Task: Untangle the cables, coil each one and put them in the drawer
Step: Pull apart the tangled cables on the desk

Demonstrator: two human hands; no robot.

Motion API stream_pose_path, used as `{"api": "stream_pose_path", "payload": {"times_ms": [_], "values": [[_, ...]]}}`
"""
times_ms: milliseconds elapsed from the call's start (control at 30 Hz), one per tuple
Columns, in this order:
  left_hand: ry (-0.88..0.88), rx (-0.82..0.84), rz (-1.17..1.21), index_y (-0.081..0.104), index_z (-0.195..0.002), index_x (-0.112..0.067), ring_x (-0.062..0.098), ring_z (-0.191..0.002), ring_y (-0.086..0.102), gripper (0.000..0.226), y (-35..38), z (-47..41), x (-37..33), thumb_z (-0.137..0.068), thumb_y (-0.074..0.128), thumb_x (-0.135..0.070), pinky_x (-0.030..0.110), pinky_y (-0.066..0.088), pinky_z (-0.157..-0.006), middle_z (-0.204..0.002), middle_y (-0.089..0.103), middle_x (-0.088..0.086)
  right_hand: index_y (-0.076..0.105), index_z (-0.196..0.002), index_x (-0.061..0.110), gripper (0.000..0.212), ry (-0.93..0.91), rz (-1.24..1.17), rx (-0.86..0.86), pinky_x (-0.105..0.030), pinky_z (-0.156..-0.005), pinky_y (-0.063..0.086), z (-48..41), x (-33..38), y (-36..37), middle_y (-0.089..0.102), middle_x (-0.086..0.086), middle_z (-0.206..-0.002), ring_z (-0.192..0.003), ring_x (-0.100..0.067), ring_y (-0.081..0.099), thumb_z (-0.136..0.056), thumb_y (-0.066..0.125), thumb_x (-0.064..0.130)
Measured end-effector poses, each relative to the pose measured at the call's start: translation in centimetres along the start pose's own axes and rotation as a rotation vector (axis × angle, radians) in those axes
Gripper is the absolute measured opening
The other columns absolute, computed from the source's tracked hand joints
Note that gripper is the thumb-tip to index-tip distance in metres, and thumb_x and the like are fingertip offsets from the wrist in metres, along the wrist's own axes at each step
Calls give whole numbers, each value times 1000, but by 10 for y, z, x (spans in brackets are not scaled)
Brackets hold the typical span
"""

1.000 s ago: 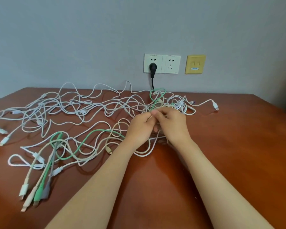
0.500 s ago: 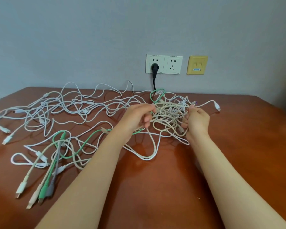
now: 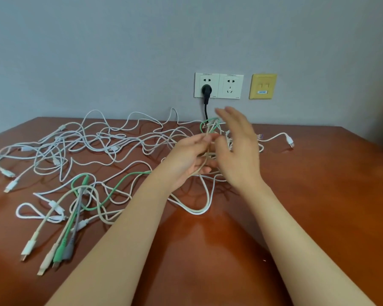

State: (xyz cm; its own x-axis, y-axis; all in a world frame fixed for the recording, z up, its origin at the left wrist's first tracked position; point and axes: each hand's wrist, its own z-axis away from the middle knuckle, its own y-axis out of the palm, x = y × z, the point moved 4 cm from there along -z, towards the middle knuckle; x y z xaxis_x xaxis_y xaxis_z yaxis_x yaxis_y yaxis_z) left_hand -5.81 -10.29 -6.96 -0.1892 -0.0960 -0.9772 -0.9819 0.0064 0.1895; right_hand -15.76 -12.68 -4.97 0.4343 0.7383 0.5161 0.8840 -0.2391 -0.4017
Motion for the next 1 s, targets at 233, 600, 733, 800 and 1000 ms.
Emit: {"api": "stream_pose_path", "payload": {"times_ms": [233,600,733,800,1000], "values": [[-77,-78,-110,53,-79,-13,5,-28,32,27,-6,-2,8,-101,38,-17,8,18,-33,-58,47,2,68,-96,21,45,-80,178,144,-27,-92,22,6,-9,7,59,9,-99,-103,-13,53,-84,29,39],[-137,90,-337,60,-107,-17,4,-37,24,20,-8,0,1,-98,45,-27,16,16,-38,-51,39,-10,55,-84,30,14,291,114,217,-30,-61,30,4,-37,6,53,5,-60,-69,-19,50,-95,47,34],[-68,82,-350,54,-83,-12,4,-35,30,28,1,1,-1,-102,34,-21,13,21,-34,-53,41,-5,63,-94,19,23,445,79,55,-29,-65,29,1,-53,-7,51,6,-64,-82,-25,51,-96,46,34],[-17,-3,-211,49,-78,-10,5,-36,39,31,0,-1,-2,-103,32,-20,14,29,-32,-57,45,-2,64,-94,16,27,436,117,64,-31,-65,30,2,-54,-9,54,3,-65,-83,-28,53,-96,45,35],[-2,-136,273,55,-80,-7,21,-93,63,28,-19,-7,-1,-99,37,-15,25,53,-82,-97,63,11,65,-98,13,30,201,234,131,-30,-68,28,7,-28,5,68,-13,-86,-89,-34,59,-98,40,30]]}}
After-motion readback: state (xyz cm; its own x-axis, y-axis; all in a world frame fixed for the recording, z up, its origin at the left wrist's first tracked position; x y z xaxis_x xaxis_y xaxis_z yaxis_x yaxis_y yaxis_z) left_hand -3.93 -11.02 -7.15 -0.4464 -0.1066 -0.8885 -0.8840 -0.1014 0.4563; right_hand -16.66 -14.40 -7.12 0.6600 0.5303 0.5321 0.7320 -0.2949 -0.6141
